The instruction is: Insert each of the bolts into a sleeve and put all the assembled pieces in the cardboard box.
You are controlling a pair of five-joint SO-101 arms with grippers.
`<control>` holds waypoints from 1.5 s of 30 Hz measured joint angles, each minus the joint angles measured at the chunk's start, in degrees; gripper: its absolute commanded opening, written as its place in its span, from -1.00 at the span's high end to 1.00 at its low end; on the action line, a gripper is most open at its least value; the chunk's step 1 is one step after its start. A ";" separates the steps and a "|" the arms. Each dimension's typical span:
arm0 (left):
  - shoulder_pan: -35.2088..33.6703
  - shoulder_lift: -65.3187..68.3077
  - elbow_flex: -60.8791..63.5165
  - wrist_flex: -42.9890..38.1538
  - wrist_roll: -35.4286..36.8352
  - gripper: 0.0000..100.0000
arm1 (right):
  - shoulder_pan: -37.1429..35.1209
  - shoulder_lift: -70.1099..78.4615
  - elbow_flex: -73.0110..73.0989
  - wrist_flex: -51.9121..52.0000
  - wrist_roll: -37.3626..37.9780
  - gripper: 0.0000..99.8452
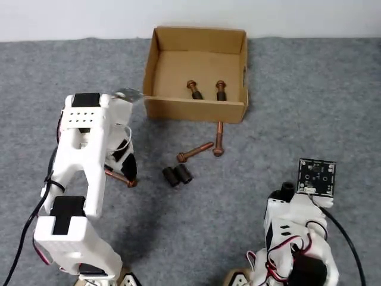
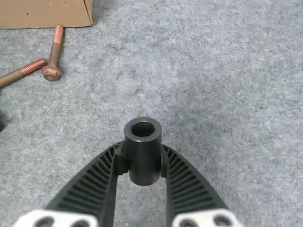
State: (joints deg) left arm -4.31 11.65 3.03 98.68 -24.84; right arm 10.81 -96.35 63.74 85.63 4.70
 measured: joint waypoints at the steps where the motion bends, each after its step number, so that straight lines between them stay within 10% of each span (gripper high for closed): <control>1: 0.00 0.00 0.00 0.00 -4.22 0.55 | 0.00 0.00 0.00 0.00 0.00 0.98; 12: -0.79 0.09 0.00 -8.44 -35.69 0.55 | 0.00 0.00 0.53 0.00 0.00 0.98; 45: 1.49 19.25 -3.34 -12.48 -41.32 0.99 | 0.00 0.00 0.53 0.00 0.00 0.98</control>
State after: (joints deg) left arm -2.81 30.90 -0.31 86.20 -66.15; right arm 10.81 -96.35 64.26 85.63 4.70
